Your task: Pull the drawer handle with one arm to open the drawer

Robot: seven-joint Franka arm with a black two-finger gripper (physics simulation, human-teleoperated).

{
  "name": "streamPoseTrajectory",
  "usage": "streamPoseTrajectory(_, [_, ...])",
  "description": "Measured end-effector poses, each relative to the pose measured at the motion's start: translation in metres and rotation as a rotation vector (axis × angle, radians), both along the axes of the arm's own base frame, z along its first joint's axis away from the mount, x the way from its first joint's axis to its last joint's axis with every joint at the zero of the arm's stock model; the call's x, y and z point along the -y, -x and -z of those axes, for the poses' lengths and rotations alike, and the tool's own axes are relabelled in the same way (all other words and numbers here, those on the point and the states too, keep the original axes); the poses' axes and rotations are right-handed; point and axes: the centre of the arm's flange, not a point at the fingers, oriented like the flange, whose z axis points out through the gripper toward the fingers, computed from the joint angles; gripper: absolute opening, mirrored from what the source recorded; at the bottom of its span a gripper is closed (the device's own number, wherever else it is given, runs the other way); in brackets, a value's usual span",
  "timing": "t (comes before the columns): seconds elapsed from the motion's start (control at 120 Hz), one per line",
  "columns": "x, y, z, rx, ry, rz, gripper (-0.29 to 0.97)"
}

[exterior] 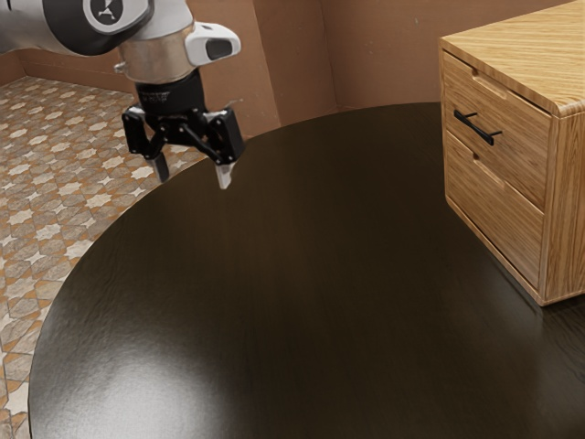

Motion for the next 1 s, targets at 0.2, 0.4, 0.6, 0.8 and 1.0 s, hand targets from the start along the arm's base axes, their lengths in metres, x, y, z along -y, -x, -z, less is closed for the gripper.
streamPoseTrajectory(0.2, [-0.003, 0.005, -0.008, 0.009, 0.010, -0.069, 0.68])
streamPoseTrajectory(0.4, [0.022, 0.050, -0.084, 0.174, 0.046, -0.122, 0.68])
streamPoseTrajectory(0.6, [0.094, -0.021, -0.012, 0.120, 0.097, -0.135, 0.68])
streamPoseTrajectory(0.8, [0.114, -0.087, 0.046, 0.182, 0.189, -0.229, 0.68])
streamPoseTrajectory(1.0, [0.133, -0.157, 0.086, 0.372, 0.332, -0.315, 0.68])
